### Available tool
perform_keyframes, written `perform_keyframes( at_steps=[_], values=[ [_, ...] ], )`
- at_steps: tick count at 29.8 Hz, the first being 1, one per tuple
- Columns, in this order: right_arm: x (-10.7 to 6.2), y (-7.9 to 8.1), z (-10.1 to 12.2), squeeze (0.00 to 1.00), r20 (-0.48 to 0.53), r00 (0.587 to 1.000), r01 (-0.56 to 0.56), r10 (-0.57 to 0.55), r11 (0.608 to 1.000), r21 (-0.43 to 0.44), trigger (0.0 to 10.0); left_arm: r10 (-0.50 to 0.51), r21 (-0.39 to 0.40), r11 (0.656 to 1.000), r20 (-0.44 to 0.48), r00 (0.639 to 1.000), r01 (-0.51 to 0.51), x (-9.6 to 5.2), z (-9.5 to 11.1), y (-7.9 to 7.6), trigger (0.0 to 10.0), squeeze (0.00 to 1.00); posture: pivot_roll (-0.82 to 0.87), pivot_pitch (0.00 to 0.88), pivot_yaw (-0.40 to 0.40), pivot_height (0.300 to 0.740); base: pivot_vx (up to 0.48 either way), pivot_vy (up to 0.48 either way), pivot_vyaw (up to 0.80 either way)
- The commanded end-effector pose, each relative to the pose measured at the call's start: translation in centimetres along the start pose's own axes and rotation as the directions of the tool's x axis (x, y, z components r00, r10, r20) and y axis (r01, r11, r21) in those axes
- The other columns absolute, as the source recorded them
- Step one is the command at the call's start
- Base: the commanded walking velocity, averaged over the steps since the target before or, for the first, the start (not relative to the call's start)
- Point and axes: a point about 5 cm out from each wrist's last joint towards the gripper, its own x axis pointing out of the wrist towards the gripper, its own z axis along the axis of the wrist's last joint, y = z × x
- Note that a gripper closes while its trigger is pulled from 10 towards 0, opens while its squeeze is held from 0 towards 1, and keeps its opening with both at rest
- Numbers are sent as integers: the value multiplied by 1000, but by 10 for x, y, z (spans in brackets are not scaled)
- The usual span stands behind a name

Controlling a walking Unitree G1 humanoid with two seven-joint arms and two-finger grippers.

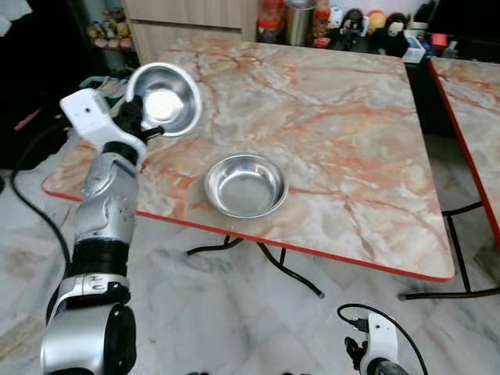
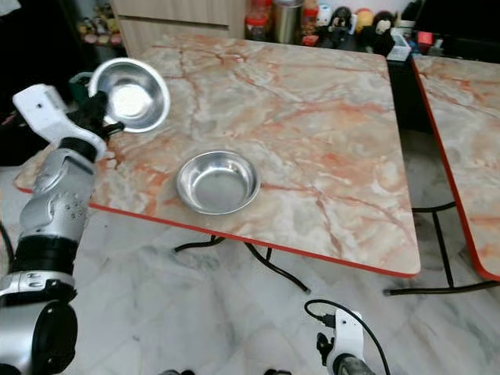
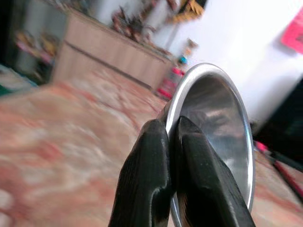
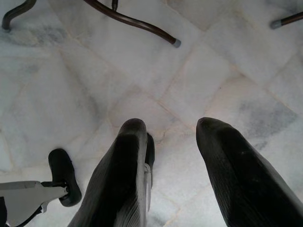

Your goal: Setting the table

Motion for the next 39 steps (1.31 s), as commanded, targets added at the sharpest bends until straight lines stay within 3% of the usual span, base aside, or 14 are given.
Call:
perform_keyframes(
  at_steps=[1, 3, 4, 7, 11, 17, 24, 39],
  values=[
    [0, 0, -2, 0, -11, 1000, 3, -3, 1000, 7, 10000, -37, -79, 996, -101, 994, 29, 5, -17, -15, 10000, 0, 49, 127, 0, 736, 0, 0, 0],
    [0, 0, -2, 0, -11, 1000, 3, -3, 1000, 8, 10000, -27, -99, 995, -127, 992, 14, 5, -22, -17, 10000, 0, 49, 127, 0, 736, 0, 0, 0],
    [0, 0, -2, 0, -12, 1000, 3, -2, 1000, 9, 10000, -39, -156, 988, -170, 985, 13, 5, -33, -25, 10000, 0, 46, 127, 1, 736, 0, 0, 0],
    [0, 0, -2, 0, -11, 1000, 4, -3, 1000, 10, 10000, -69, -193, 981, -239, 969, 22, 5, -46, -37, 10000, 0, 46, 129, 2, 736, 0, 0, 0],
    [0, 1, -2, 0, -12, 1000, 3, -3, 1000, 9, 10000, -107, -196, 980, -326, 939, 43, 2, -63, -55, 10000, 0, 51, 132, 2, 736, 0, 0, 0],
    [0, 1, -2, 0, -12, 1000, 2, -2, 1000, 10, 10000, -109, -197, 980, -421, 901, 26, -3, -82, -67, 10000, 0, 45, 136, 5, 736, 0, 0, 0],
    [0, 2, -2, 0, -13, 1000, 1, -1, 1000, 10, 10000, -56, -154, 988, -513, 856, -28, -8, -91, -65, 10000, 0, 48, 140, 6, 736, 0, 0, 0],
    [0, 2, -1, 0, -18, 1000, -8, 8, 1000, 9, 10000, 34, -106, 988, -569, 822, -114, -16, -95, -53, 10000, 0, 53, 138, 7, 736, 0, 0, 0]
  ],
)
